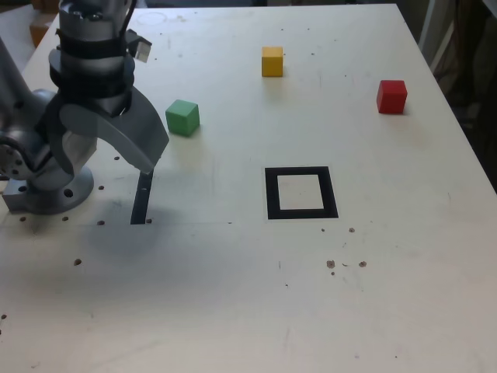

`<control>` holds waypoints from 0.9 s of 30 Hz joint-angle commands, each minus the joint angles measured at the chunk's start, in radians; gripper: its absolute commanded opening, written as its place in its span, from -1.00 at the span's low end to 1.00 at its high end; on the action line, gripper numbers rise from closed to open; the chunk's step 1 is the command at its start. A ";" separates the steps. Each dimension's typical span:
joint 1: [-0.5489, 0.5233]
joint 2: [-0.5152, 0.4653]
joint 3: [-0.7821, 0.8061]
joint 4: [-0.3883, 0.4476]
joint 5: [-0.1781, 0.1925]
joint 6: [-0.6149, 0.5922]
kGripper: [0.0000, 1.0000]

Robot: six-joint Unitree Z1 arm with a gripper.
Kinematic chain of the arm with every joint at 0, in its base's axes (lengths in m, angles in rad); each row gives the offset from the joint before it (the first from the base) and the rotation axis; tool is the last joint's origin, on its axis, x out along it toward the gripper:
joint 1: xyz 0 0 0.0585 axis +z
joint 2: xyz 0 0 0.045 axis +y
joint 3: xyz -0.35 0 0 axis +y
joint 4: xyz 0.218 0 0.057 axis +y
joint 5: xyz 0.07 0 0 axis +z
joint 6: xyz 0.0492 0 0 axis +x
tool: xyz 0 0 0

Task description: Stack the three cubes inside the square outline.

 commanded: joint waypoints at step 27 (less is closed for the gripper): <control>0.007 -0.018 -0.041 -0.014 0.048 -0.022 1.00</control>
